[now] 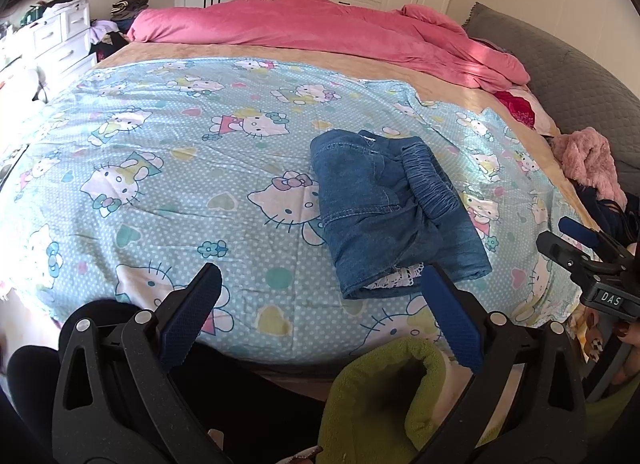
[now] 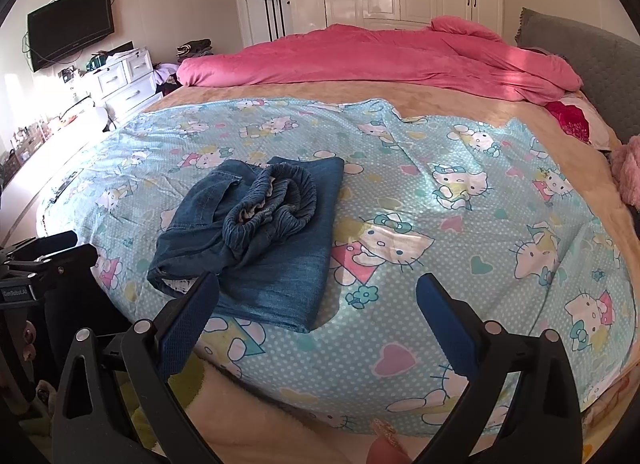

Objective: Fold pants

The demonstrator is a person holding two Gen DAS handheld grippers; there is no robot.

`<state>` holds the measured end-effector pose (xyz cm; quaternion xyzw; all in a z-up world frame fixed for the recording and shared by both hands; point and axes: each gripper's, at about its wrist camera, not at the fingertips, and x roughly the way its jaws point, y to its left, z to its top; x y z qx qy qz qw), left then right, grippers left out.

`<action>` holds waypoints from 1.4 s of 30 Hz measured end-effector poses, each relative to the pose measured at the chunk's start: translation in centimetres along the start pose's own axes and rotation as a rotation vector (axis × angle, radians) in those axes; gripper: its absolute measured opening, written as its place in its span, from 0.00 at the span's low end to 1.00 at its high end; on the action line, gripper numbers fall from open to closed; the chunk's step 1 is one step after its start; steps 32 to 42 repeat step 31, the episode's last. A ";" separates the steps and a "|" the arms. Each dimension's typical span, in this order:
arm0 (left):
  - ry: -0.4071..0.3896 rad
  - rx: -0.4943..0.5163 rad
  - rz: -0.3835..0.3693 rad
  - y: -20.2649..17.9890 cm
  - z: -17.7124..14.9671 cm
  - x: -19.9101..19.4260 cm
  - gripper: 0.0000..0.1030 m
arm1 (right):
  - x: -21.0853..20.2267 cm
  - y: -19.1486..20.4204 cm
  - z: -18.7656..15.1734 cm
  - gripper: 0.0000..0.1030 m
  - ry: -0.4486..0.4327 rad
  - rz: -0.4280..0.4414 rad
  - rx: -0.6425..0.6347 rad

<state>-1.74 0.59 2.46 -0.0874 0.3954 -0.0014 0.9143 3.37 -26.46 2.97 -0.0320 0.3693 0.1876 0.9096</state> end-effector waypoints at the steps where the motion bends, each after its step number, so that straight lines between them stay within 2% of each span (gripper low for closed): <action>1: -0.001 0.000 -0.002 0.0 0.0 -0.1 0.91 | 0.0 0.0 0.0 0.96 -0.001 0.000 -0.002; 15: 0.004 0.038 -0.018 -0.9 0.0 -0.3 0.91 | 0.3 -0.9 0.6 0.96 0.014 -0.040 0.006; 20: 0.012 0.025 0.100 -0.1 0.3 0.2 0.91 | 1.0 -2.5 0.4 0.96 0.032 -0.076 0.040; 23: 0.009 -0.025 0.082 1.8 1.0 0.6 0.91 | 2.0 -4.5 0.4 0.96 0.039 -0.118 0.072; 27: 0.083 -0.145 0.096 7.8 3.7 3.9 0.91 | 4.1 -9.1 1.4 0.96 0.044 -0.189 0.128; 29: 0.113 -0.184 0.156 11.8 5.3 5.9 0.91 | 6.2 -13.4 2.7 0.96 0.065 -0.295 0.138; 31: 0.142 -0.183 0.281 16.2 7.5 8.4 0.91 | 8.4 -19.0 4.2 0.96 0.112 -0.380 0.201; 42: 0.142 -0.183 0.281 16.2 7.5 8.4 0.91 | 8.4 -19.0 4.2 0.96 0.112 -0.380 0.201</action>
